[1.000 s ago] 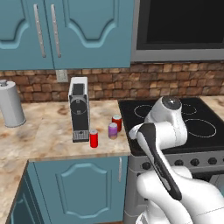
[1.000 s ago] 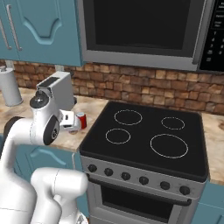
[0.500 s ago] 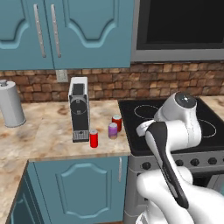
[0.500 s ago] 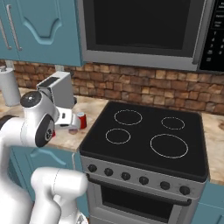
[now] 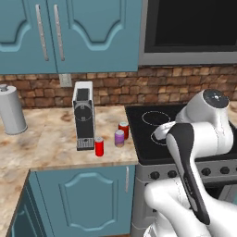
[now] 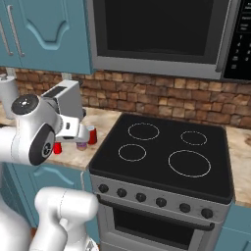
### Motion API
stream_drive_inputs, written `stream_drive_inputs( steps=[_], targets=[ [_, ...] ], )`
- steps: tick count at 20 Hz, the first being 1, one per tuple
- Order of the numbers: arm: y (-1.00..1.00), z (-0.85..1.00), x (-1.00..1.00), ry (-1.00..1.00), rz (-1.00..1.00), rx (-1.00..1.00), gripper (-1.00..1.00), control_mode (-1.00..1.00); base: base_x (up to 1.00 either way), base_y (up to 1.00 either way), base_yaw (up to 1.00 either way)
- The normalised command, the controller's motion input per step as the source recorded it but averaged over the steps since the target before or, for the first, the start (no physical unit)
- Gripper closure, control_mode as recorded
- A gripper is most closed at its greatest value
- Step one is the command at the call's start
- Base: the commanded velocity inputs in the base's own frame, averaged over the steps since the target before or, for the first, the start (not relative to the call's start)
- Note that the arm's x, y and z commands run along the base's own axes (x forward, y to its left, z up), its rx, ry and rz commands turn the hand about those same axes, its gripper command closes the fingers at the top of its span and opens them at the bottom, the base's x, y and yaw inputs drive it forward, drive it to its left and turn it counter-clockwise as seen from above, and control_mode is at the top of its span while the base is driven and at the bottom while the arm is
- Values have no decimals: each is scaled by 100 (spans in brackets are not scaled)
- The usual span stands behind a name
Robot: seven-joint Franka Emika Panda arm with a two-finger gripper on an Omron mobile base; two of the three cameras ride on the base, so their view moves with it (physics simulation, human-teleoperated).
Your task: Four empty soda cans are scattered around the kitchen. Gather all the cans and cluster them next to the stove for recycling.
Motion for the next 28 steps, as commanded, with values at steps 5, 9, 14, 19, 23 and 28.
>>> stream_drive_inputs(
  steps=[5, 9, 14, 19, 23, 28],
  targets=[
    [-9, 30, -40, 0, 0, 1, -100, -100, 0, 0, 0],
    [-5, 26, -43, -2, 0, 0, -100, -100, 0, 0, 0],
    [-2, 15, -31, -3, 0, 0, -100, -100, 0, 0, 0],
    [0, 5, -25, -4, -1, 0, -100, -100, 0, 0, 0],
    [0, 0, -15, -4, 0, 0, -100, -100, 0, 0, 0],
    [-2, 0, -25, -6, 0, 0, -100, -100, 0, 0, 0]
  ],
)
